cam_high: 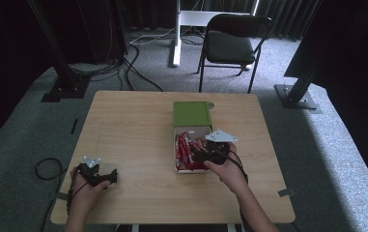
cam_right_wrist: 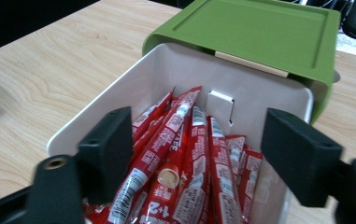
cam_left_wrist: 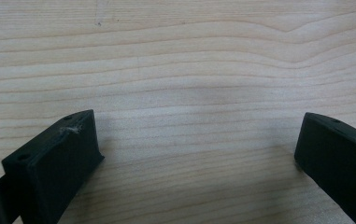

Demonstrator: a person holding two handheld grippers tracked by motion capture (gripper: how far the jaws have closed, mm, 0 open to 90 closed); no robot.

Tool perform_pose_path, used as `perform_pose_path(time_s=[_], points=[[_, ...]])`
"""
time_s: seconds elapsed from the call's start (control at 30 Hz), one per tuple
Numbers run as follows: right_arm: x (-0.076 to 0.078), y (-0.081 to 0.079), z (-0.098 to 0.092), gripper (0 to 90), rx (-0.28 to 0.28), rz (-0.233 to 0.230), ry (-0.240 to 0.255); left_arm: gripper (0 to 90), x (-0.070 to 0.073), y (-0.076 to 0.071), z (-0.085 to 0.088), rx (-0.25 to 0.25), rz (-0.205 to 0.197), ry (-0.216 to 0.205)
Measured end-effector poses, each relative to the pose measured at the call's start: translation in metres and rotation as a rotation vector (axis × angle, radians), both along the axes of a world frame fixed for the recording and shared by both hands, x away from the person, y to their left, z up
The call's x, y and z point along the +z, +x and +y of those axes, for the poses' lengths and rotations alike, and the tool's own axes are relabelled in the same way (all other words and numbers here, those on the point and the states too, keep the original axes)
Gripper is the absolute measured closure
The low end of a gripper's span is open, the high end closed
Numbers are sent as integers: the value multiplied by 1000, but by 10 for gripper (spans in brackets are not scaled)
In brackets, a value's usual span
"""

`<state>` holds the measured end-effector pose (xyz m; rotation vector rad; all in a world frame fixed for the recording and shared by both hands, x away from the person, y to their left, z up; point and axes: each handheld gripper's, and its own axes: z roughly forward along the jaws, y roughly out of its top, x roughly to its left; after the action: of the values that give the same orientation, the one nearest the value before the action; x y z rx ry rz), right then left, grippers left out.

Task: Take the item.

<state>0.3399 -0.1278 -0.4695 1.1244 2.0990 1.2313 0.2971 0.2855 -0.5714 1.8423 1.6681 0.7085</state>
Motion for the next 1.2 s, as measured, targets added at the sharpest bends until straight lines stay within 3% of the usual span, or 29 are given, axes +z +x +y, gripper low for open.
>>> perform_pose_path(time_s=[0.07, 0.4, 0.6, 0.67, 0.77, 1.2], points=[[-2, 1, 2, 333, 2, -8, -32, 7, 0, 0, 0, 0, 0, 0], [-13, 2, 14, 443, 39, 31, -27, 7, 0, 0, 0, -1, 0, 0], [-18, 2, 20, 550, 36, 42, -62, 7, 0, 0, 0, -1, 1, 1], [-20, 2, 22, 551, 23, 44, -72, 7, 0, 0, 0, -1, 1, 0], [-24, 3, 25, 576, 32, 88, -71, 7, 0, 0, 0, -1, 1, 0], [-33, 7, 35, 580, 17, 115, -94, 7, 0, 0, 0, -1, 1, 0]])
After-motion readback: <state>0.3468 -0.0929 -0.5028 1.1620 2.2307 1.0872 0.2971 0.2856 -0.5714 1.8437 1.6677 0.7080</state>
